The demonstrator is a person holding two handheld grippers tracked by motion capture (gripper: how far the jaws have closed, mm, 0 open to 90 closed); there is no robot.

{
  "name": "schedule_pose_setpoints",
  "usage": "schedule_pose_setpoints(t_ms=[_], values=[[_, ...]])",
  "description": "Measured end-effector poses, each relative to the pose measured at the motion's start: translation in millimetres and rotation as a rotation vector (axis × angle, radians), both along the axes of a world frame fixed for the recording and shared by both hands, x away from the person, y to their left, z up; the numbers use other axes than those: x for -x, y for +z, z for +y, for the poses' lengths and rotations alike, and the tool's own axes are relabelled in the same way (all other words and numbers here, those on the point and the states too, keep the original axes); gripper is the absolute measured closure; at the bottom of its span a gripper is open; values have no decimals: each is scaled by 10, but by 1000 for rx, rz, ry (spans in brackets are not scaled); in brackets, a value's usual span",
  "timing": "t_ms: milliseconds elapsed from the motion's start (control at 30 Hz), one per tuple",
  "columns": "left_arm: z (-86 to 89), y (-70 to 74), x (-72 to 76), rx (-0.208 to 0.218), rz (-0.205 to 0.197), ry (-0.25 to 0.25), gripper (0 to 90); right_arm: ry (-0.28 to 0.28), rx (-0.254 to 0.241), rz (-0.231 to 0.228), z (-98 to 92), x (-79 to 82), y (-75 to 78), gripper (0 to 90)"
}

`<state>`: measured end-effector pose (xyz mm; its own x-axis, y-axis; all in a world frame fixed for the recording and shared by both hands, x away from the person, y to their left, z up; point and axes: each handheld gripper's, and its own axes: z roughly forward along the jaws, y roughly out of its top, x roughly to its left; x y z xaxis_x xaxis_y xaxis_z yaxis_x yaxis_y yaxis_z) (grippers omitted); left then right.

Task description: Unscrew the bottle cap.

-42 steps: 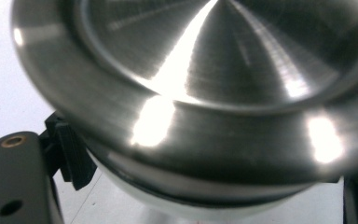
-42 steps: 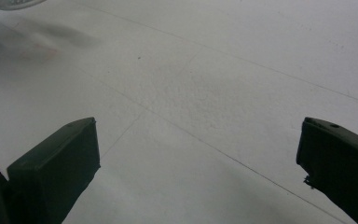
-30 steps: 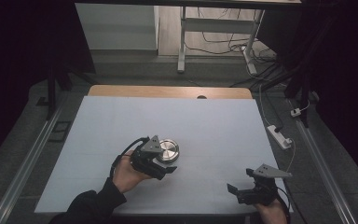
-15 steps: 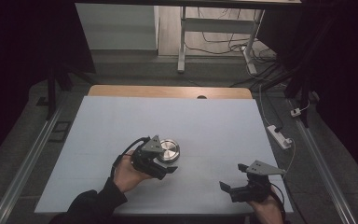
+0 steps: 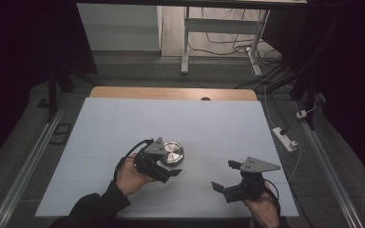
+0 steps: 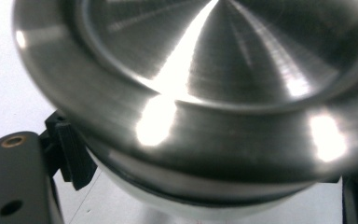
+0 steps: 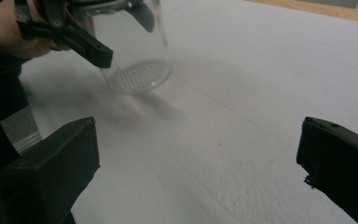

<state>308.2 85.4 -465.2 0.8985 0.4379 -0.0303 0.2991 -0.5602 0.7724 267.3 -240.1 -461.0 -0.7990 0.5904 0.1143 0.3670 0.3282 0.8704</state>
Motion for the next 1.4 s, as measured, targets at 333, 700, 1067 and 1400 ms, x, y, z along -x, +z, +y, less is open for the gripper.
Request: schedule_pose_setpoints(t_ms=[333,700,1067,1400], values=[[-12,-1,8,2,1,-15,156,45,10,12,257,-112,124,0],[-33,-7,21,-5,-5,-14,156,58,15,-13,603,-221,291,0],[-95,-39,30,-25,-1,-21,156,108,41,-25,973,-253,401,0],[-98,-38,27,-28,9,-1,156,103,98,-54,1302,-284,408,149]])
